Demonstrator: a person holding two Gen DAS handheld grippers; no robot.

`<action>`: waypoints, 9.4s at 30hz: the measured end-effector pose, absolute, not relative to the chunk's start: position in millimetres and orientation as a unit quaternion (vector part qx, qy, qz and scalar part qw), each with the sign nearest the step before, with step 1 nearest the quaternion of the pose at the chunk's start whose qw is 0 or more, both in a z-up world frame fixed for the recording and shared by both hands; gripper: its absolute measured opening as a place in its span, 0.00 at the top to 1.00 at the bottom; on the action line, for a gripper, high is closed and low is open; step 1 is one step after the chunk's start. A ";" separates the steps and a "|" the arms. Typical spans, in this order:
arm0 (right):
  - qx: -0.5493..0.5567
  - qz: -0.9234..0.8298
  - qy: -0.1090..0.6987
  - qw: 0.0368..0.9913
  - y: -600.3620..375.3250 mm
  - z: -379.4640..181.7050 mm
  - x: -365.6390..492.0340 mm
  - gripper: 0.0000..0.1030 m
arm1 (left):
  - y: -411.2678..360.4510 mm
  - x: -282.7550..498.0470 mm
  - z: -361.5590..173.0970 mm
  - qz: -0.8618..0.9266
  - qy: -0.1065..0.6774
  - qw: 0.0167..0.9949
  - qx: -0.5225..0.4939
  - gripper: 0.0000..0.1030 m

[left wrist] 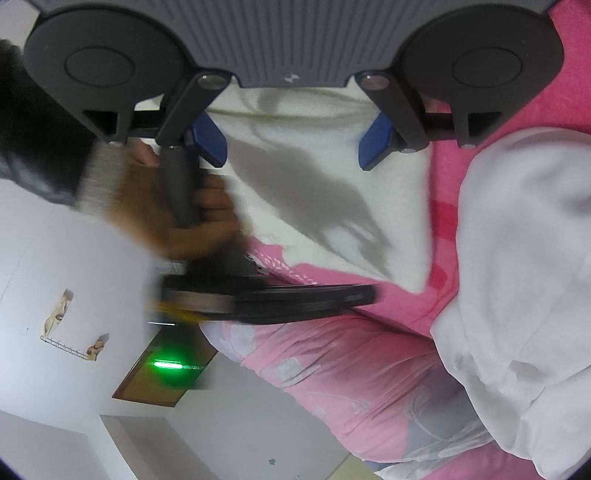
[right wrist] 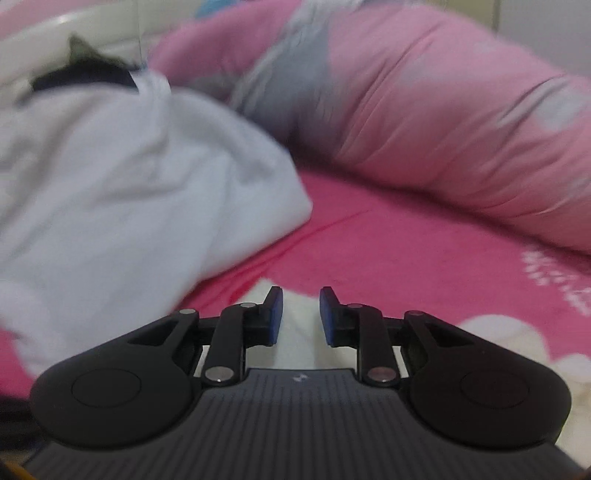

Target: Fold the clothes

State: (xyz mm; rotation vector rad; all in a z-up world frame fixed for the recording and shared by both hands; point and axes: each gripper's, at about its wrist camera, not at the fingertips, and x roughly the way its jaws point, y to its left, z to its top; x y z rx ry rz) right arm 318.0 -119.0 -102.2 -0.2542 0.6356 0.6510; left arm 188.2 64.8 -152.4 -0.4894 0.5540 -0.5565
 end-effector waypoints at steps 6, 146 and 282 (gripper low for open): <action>-0.068 0.314 0.302 0.898 -186.8 -82.4 235.4 0.81 | 64.2 186.2 -152.2 -0.266 0.268 0.897 -0.231 0.23; -0.002 0.105 0.319 0.942 -331.1 -106.6 399.4 0.91 | -0.7 205.5 -147.1 -0.251 0.246 0.920 -0.173 0.11; 0.137 -0.046 0.254 0.956 -302.1 -162.1 -127.6 0.01 | -6.3 -74.5 -118.7 -0.101 0.373 0.922 -0.021 0.00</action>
